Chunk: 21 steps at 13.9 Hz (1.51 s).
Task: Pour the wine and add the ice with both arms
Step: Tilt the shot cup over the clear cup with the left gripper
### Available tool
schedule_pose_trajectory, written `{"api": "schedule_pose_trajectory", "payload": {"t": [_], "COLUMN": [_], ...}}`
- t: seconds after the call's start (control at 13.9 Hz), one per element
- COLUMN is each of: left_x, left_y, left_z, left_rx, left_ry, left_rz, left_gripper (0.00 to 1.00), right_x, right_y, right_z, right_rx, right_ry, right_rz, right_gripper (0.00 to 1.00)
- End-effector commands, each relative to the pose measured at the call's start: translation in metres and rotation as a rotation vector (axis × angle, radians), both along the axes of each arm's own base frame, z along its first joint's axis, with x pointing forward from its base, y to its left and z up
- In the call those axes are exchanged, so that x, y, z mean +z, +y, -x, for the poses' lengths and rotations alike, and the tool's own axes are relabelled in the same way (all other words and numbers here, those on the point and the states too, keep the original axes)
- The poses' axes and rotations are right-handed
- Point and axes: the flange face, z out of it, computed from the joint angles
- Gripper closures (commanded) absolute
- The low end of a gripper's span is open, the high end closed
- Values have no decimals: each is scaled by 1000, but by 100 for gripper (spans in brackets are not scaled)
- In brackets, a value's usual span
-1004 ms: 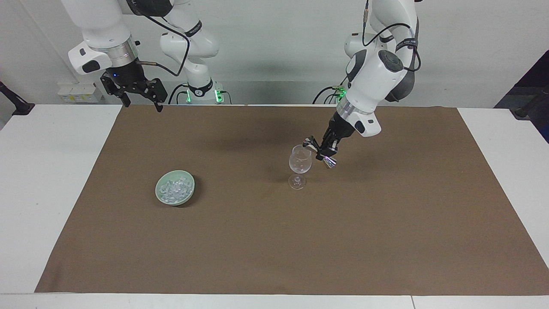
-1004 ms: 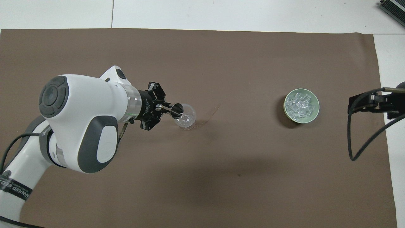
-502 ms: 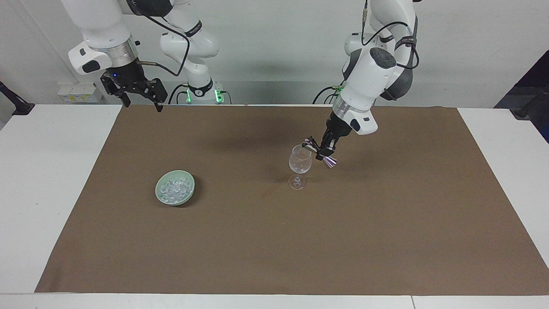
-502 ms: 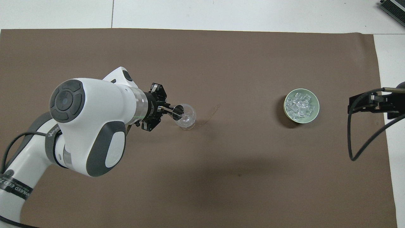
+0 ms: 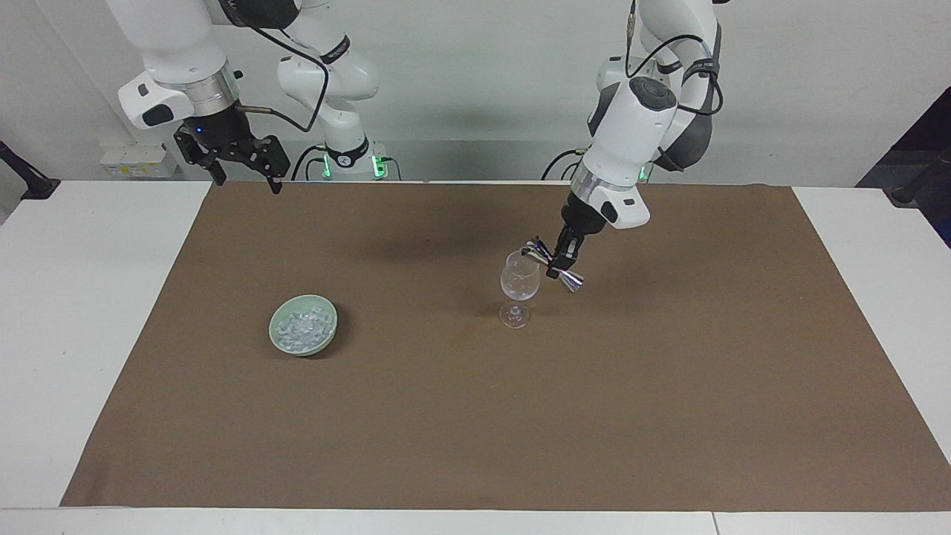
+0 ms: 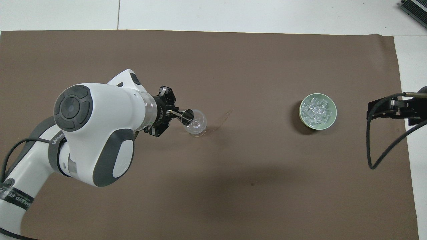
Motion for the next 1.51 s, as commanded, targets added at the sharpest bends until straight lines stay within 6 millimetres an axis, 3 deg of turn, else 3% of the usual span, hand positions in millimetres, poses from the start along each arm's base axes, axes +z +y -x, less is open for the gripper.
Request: {"api": "schedule_pose_trajectory", "payload": {"t": [0.0, 0.36, 0.5, 1.43], "left_x": [6, 4, 3, 0], "left_y": [-4, -5, -15, -15], "left_z": [3, 3, 9, 7], "left_rx": [8, -15, -20, -32], "left_ry": [-31, -54, -52, -87], "left_rz": [-17, -59, -60, -128], "left_gripper": [100, 100, 100, 100], "right_x": [1, 0, 0, 0], "right_y": [-3, -3, -3, -3], "right_z": [2, 2, 2, 2], "right_rx": [9, 9, 9, 9], "right_ry": [9, 10, 10, 10], "right_rz": [-25, -26, -26, -26], "right_gripper": [0, 0, 0, 0]}}
